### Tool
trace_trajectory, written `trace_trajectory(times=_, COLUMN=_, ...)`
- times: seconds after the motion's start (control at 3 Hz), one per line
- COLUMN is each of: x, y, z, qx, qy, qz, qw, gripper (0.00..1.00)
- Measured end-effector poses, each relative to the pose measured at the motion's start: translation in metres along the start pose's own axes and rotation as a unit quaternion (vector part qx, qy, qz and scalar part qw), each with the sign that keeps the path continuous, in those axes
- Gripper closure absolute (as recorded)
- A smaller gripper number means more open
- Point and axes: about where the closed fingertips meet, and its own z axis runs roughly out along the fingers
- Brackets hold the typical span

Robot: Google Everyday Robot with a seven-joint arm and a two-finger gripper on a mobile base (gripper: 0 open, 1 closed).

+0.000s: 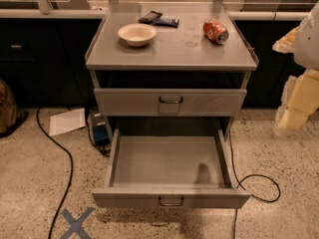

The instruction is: Close middle drawer

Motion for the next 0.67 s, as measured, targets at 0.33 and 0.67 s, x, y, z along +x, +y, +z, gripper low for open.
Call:
trace_trajectory(times=0.33, x=0.0, y=0.0, z=0.0, qx=0.0, qy=0.0, qz=0.0, qw=1.0, gripper=0.0)
trace_trajectory(times=0.67, x=0.0001, y=0.0057, z=0.0092, qx=-0.005, qy=-0.02, qz=0.005, qw=0.9998, gripper=0.0)
